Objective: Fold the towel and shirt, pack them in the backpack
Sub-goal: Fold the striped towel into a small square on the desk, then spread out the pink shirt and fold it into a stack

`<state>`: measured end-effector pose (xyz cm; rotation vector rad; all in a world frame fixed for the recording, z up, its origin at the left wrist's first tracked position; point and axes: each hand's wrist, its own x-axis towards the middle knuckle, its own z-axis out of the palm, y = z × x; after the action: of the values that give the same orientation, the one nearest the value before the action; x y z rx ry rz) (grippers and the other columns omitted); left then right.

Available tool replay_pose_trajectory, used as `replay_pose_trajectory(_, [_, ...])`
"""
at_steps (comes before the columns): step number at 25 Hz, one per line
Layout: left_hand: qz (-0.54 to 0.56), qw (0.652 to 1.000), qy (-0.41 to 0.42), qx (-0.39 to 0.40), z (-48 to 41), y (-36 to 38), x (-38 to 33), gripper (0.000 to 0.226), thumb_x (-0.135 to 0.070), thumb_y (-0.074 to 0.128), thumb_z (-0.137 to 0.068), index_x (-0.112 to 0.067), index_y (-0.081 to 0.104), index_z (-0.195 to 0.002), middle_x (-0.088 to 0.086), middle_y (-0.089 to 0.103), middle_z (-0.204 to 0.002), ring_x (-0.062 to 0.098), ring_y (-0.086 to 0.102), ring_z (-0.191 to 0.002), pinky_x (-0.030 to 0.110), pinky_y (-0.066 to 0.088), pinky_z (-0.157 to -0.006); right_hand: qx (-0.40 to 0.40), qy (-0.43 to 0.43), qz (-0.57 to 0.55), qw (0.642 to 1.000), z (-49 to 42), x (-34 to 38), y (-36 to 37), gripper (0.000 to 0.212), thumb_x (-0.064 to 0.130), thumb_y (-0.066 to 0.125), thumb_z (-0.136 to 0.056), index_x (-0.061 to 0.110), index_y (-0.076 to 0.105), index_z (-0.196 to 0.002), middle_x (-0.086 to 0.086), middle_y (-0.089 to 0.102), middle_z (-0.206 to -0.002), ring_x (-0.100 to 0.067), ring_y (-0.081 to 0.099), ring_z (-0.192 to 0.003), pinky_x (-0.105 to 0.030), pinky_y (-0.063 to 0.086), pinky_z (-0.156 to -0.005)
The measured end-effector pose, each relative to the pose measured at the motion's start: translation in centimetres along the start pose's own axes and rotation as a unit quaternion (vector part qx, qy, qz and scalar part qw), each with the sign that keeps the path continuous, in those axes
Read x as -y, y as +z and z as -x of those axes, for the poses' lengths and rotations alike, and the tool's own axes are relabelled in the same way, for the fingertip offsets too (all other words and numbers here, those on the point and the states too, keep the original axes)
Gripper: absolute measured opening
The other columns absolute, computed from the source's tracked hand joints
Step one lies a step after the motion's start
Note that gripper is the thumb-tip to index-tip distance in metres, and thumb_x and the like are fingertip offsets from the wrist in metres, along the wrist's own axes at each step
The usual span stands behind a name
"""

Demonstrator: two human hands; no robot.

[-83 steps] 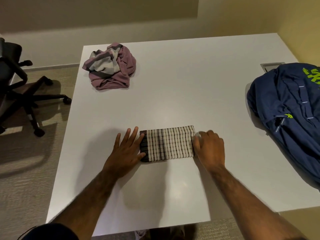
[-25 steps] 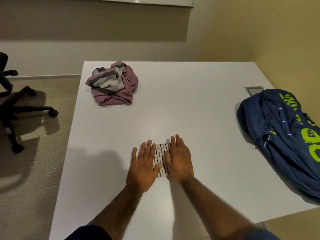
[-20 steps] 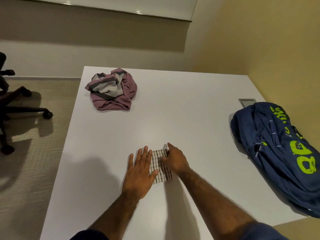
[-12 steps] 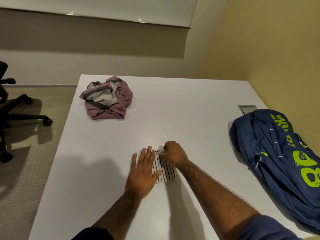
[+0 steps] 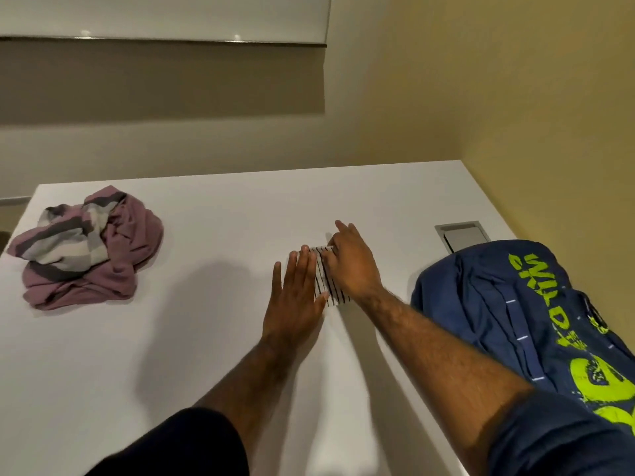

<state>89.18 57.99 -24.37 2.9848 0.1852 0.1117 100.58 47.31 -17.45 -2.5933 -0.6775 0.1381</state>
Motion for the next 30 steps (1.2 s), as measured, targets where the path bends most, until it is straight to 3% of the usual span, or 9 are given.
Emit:
replay_pose_trajectory(5, [-0.011, 1.000, 0.018, -0.011, -10.7, 0.8, -2.2, 0.075, -0.055, 0.016, -0.105, -0.011, 0.003, -0.163, 0.011, -0.002, -0.172, 0.029, -0.003, -0.158, 0.054, 0.003, -0.126, -0.032, 0.022, 0.002, 0.999, -8.5, -6.1, -3.0, 0.027, 0.022, 0.053, -0.102, 0.009, 0.064, -0.123, -0.006, 0.034, -0.163, -0.025, 0.023, -0.153, -0.043, 0.026, -0.123])
replay_pose_trajectory(10, [0.042, 0.998, 0.042, 0.030, -18.4, 2.1, -3.7, 0.071, -0.057, 0.015, -0.106, -0.021, -0.010, -0.163, 0.002, -0.018, -0.170, 0.021, -0.020, -0.156, 0.046, -0.011, -0.126, -0.080, 0.083, -0.023, 0.993, -14.5, -10.8, -4.5, 0.029, 0.026, 0.058, -0.102, 0.008, 0.064, -0.123, -0.006, 0.039, -0.161, -0.023, 0.032, -0.149, -0.041, 0.030, -0.122])
replay_pose_trajectory(13, [0.075, 0.994, 0.048, 0.065, -21.0, 3.4, -4.7, 0.067, -0.055, 0.012, -0.108, -0.024, -0.009, -0.163, 0.000, -0.018, -0.170, 0.019, -0.022, -0.155, 0.047, -0.010, -0.127, -0.094, 0.111, -0.017, 0.989, -16.5, -13.0, -4.8, 0.031, 0.024, 0.056, -0.103, 0.008, 0.063, -0.128, -0.007, 0.037, -0.162, -0.024, 0.031, -0.150, -0.041, 0.032, -0.121])
replay_pose_trajectory(16, [0.081, 0.994, 0.046, 0.057, -22.6, 4.6, -5.7, 0.064, -0.053, 0.010, -0.109, -0.024, -0.008, -0.163, -0.003, -0.018, -0.170, 0.017, -0.023, -0.154, 0.047, -0.008, -0.126, -0.055, 0.081, 0.029, 0.995, -17.2, -14.3, -4.3, 0.046, 0.025, 0.044, -0.107, 0.012, 0.042, -0.151, -0.008, 0.024, -0.167, -0.026, 0.016, -0.155, -0.044, 0.020, -0.125])
replay_pose_trajectory(20, [0.094, 0.993, 0.051, 0.042, -23.6, 5.3, -6.1, 0.063, -0.051, 0.010, -0.109, -0.023, -0.009, -0.163, -0.002, -0.017, -0.170, 0.017, -0.023, -0.154, 0.048, -0.007, -0.127, 0.074, 0.064, 0.063, 0.993, -16.8, -14.6, -1.4, 0.065, 0.053, 0.012, -0.107, 0.023, 0.000, -0.163, 0.000, -0.009, -0.170, -0.020, -0.011, -0.156, -0.047, -0.009, -0.124])
replay_pose_trajectory(26, [0.103, 0.992, 0.058, 0.050, -23.1, 5.1, -6.0, 0.068, -0.056, 0.009, -0.107, -0.023, -0.011, -0.162, -0.001, -0.016, -0.170, 0.019, -0.022, -0.155, 0.051, -0.005, -0.126, 0.101, 0.080, 0.082, 0.988, -16.4, -15.1, 0.7, 0.074, 0.065, 0.004, -0.102, 0.025, -0.012, -0.161, 0.002, -0.018, -0.169, -0.019, -0.020, -0.154, -0.053, -0.015, -0.121])
replay_pose_trajectory(30, [0.099, 0.993, 0.008, 0.056, -17.5, 3.2, -3.0, 0.070, -0.061, -0.003, -0.102, -0.025, -0.014, -0.162, -0.006, -0.027, -0.167, 0.015, -0.027, -0.153, 0.048, -0.010, -0.126, 0.023, 0.047, 0.148, 0.988, -15.1, -14.3, 0.9, 0.084, 0.072, 0.000, -0.095, 0.022, -0.009, -0.162, -0.003, -0.016, -0.169, -0.025, -0.016, -0.155, -0.055, -0.013, -0.122])
